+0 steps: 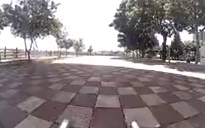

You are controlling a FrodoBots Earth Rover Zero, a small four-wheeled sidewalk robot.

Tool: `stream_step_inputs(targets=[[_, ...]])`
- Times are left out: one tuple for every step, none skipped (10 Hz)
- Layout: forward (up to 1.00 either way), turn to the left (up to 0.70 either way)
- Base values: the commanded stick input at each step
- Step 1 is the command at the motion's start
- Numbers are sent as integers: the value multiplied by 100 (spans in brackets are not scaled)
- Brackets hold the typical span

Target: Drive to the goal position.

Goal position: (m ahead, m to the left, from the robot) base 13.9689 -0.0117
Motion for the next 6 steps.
stream_step_inputs(targets=[[70,0],[70,0],[70,0],[70,0],[70,0],[70,0]])
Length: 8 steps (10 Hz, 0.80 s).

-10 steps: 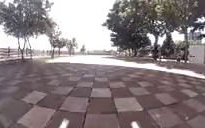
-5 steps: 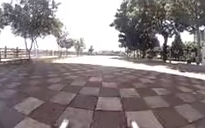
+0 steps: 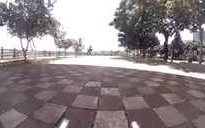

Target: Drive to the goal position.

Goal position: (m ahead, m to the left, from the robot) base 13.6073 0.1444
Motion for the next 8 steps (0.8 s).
stream_step_inputs(targets=[[70,0],[70,0],[70,0],[70,0],[70,0],[70,0],[70,0],[70,0]])
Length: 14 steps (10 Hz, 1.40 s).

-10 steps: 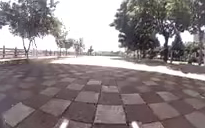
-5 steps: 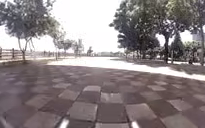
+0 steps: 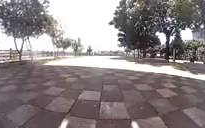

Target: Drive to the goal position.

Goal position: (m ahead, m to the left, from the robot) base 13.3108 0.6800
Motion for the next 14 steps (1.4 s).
stream_step_inputs(targets=[[70,0],[70,0],[70,0],[70,0],[70,0],[70,0],[70,0],[70,0],[70,0],[70,-27],[70,-27],[70,-27],[70,-27],[70,-27]])
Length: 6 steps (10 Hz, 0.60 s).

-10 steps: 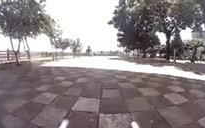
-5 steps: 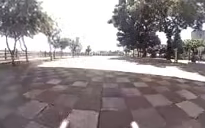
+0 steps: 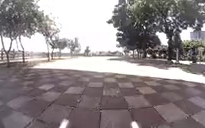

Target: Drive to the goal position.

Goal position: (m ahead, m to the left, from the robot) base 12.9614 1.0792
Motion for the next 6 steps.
stream_step_inputs(targets=[[70,-27],[70,-26],[70,0],[70,0],[70,0],[70,27]])
